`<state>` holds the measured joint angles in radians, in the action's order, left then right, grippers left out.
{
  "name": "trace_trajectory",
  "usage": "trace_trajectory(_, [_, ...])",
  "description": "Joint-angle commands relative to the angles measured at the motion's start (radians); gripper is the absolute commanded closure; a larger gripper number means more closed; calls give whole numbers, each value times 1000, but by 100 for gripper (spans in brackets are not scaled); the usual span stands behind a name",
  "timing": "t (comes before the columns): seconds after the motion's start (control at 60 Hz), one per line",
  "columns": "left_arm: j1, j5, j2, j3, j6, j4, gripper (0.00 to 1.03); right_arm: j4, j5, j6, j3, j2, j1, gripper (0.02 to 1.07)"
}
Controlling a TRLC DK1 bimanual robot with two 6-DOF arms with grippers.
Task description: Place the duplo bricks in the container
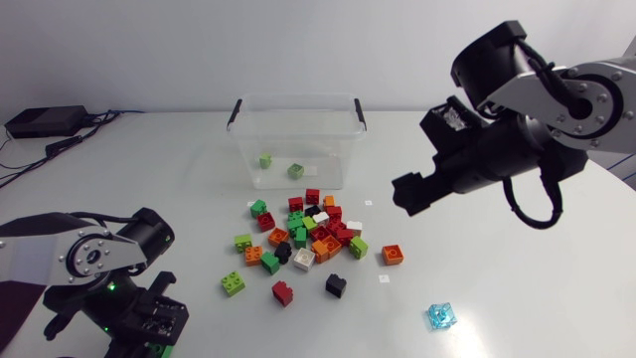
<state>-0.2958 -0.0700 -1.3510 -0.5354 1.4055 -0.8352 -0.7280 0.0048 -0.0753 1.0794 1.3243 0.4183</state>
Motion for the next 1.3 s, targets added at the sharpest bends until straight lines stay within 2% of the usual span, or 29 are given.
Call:
trace_trajectory(0.0, [11,-10,-23,-54,-28,2,79,-80,4,-4,-33,0,16,9])
trace_trajectory(0.15, [11,-44,-22,-136,-91,-2,79,-194,-8,25,-72,41,27,11])
trace_trajectory(0.217, [11,-56,-23,-178,-123,-2,79,-205,-6,45,-96,69,19,15])
trace_trajectory(0.333, [14,-85,-23,-252,-184,-2,79,-229,-8,66,-128,124,-16,15])
trace_trajectory(0.4, [20,-125,-28,-319,-249,5,79,-229,-32,80,-150,151,-53,19])
trace_trajectory(0.483, [21,-140,-34,-374,-310,21,79,-228,-34,88,-171,171,-81,20])
trace_trajectory(0.667, [15,-166,-43,-466,-458,100,79,-214,-51,100,-219,199,-95,20])
trace_trajectory(0.733, [14,-171,-50,-499,-550,173,79,-202,-65,98,-234,211,-98,21])
trace_trajectory(0.817, [9,-182,-57,-538,-600,197,79,-197,-74,91,-242,231,-111,25])
trace_trajectory(1.0, [4,-185,-97,-644,-738,275,79,-180,-92,71,-260,296,-116,25])
trace_trajectory(1.05, [7,-186,-111,-672,-780,303,79,-168,-92,71,-263,303,-115,32])
trace_trajectory(1.15, [4,-186,-143,-724,-841,337,79,-152,-92,72,-269,319,-115,39])
trace_trajectory(1.283, [-6,-186,-198,-785,-902,384,79,-146,-88,69,-277,331,-119,41])
